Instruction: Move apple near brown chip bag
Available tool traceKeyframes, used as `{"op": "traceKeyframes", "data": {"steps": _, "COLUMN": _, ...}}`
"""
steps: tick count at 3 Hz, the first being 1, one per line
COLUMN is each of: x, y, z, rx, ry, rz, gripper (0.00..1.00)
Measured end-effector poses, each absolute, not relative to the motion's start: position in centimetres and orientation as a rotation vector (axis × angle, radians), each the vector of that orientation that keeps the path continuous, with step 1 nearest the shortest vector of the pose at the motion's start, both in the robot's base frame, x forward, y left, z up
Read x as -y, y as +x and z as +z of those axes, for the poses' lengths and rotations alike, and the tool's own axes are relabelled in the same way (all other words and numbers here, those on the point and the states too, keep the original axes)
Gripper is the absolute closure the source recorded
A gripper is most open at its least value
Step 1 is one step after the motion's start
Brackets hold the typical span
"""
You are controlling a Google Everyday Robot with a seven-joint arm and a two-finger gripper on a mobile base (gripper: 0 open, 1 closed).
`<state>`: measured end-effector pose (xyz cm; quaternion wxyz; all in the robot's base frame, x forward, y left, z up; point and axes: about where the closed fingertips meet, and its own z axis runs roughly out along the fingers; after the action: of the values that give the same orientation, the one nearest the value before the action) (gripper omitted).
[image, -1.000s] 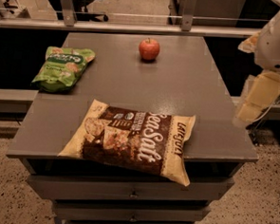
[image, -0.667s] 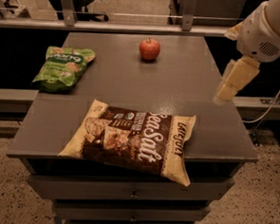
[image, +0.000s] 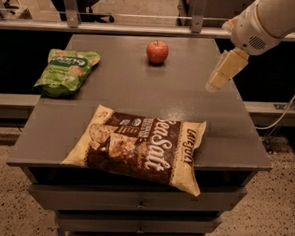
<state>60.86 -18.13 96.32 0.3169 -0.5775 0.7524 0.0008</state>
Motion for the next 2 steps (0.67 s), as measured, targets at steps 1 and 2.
{"op": "traceKeyframes", "data": {"steps": 1, "x": 17.3, "y": 61.8, "z": 95.8, "rx": -1.962, "ry": -1.465, "rz": 0.041, "gripper": 0.00}}
{"op": "traceKeyframes", "data": {"steps": 2, "x": 14.2, "y": 65.4, "z": 94.4, "rx": -1.914, "ry": -1.349, "rz": 0.166, "gripper": 0.00}}
